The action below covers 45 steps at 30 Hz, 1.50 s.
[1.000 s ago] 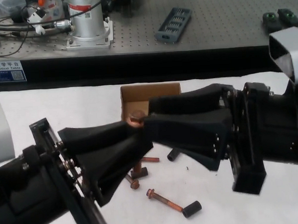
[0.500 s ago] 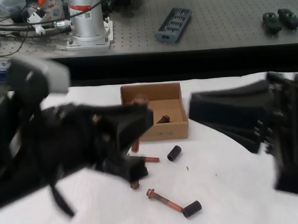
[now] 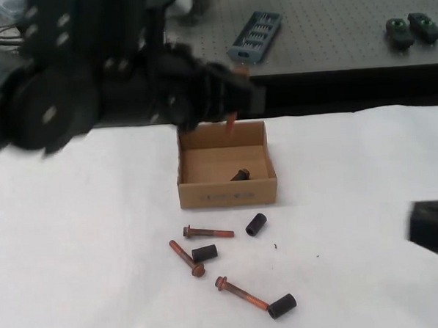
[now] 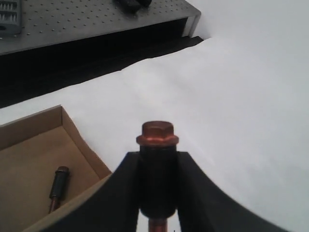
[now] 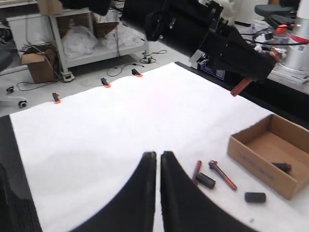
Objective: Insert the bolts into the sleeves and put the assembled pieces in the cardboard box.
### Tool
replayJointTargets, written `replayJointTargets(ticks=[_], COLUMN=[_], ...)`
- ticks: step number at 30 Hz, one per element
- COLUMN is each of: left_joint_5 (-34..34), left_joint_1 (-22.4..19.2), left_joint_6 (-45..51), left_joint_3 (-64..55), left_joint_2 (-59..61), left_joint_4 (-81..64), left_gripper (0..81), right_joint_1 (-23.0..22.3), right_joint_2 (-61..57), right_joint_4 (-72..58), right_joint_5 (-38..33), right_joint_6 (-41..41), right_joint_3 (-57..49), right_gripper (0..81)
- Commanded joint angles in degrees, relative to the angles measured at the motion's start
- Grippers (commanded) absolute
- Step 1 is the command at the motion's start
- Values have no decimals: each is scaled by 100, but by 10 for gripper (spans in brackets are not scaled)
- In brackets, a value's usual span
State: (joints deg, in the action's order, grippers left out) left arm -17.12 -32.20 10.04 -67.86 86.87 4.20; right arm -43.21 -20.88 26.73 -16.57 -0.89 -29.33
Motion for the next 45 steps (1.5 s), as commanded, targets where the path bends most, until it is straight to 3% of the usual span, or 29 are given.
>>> replayJointTargets(ticks=[1, 9, 19, 45], left_joint_5=[-71, 56, 188, 147], left_joint_1=[72, 223, 556, 646], left_joint_6=[23, 23, 23, -127], left_joint_3=[-683, -2157, -3087, -3339], left_joint_2=[510, 1754, 2812, 4333], left_joint_4=[423, 1355, 1673, 1286], left_gripper=[6, 6, 6, 6], right_joint_1=[39, 39, 39, 39], right_joint_2=[246, 840, 897, 897], right_joint_4=[350, 919, 1057, 1416], right_joint_5=[198, 318, 318, 318], right_joint_6=[-50, -50, -50, -50], right_joint_3=[-15, -15, -15, -15], right_gripper=[36, 36, 36, 36])
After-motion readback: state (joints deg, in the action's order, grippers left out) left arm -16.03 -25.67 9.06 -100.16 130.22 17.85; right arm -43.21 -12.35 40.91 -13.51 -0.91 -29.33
